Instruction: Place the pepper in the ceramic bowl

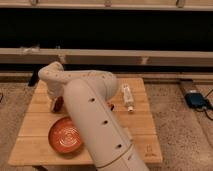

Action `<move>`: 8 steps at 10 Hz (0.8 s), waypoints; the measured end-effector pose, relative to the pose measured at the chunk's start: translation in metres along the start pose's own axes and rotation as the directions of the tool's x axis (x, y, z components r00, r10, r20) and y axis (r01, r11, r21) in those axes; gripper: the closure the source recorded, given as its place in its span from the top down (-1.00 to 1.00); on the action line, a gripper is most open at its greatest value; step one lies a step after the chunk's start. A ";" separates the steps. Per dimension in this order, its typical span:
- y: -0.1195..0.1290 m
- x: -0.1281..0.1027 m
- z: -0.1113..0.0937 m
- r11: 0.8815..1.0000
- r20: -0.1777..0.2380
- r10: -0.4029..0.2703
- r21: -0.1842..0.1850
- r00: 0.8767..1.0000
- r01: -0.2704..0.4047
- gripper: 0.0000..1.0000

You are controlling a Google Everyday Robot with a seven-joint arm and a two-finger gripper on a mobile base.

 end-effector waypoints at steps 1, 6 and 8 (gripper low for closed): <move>-0.002 0.002 -0.002 1.000 -0.002 0.006 0.012 1.000 -0.006 -0.03; 0.026 0.011 -0.039 0.998 -0.023 -0.043 0.042 0.999 0.044 -0.92; 0.052 0.024 -0.053 0.996 -0.042 -0.080 0.038 0.996 0.082 -1.00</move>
